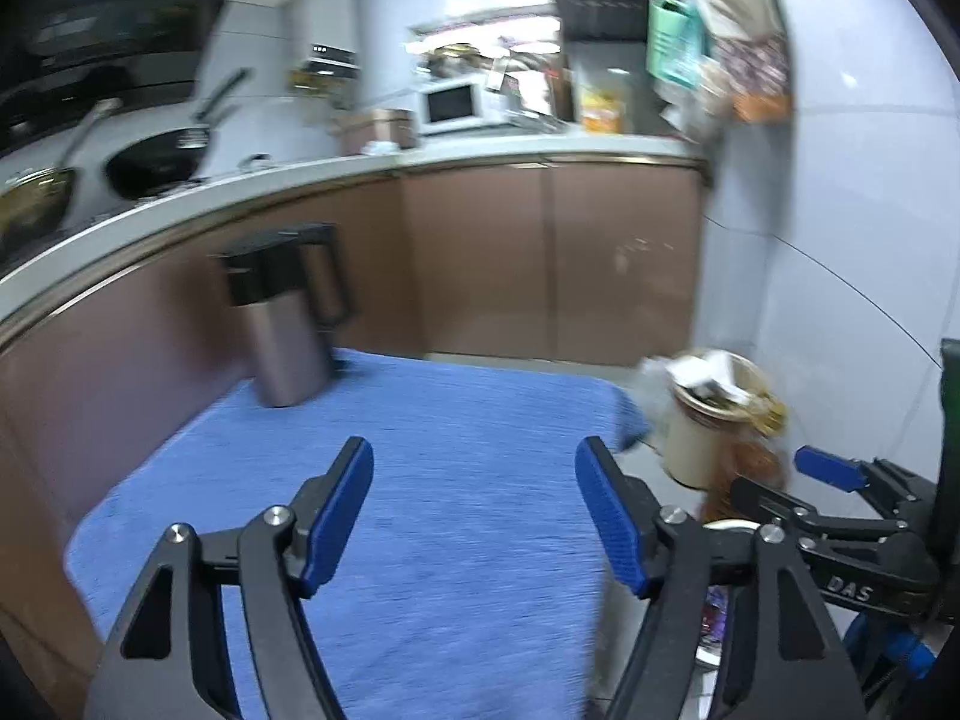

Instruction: Collect trash

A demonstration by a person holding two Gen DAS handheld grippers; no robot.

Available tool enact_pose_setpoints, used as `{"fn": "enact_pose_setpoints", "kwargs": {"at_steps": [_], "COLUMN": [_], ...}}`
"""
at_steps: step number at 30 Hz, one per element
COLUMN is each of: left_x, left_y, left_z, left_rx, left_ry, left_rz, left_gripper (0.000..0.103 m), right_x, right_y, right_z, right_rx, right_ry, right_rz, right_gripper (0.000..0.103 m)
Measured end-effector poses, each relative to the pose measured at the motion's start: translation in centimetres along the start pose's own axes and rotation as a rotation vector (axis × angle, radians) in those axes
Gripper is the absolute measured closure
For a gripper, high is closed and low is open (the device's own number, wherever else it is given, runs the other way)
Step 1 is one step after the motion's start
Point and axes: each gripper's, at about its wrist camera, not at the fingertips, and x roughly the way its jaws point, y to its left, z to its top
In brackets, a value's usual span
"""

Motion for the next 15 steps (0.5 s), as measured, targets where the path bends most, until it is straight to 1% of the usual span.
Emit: {"fn": "enact_pose_setpoints", "kwargs": {"at_steps": [1,3,5,7,10,15], "left_x": [-0.8,-1.8,-2.6,-3.4,-4.5,-6.5], "left_y": [1.4,3.5,5.3,6.8,8.7,11.1], "left_z": [-0.1,-0.3,-0.7,-1.2,-1.9,-2.7], "left_rx": [-0.017,-0.045,-0.075,-0.103,-0.142,-0.188], "left_ry": [-0.010,-0.022,-0.025,-0.030,-0.037,-0.060], "left_rz": [0.033,0.077,0.115,0.139,0.184,0.256], "left_gripper": [0.034,0.032,0.030,0.029,0.028,0.028], "right_x": [-0.1,-0.5,-0.8,-1.3,-1.9,-2.9], "right_y": [1.2,3.9,6.1,7.7,10.1,12.7], "right_z": [0.3,0.8,1.2,1.2,1.4,1.7], "right_rx": [-0.023,-0.074,-0.113,-0.140,-0.176,-0.217], "right_ry": [-0.007,-0.024,-0.034,-0.042,-0.058,-0.085], "right_rz": [0.016,0.047,0.071,0.084,0.089,0.086], "right_gripper": [0.019,0.018,0.016,0.012,0.006,0.002]}}
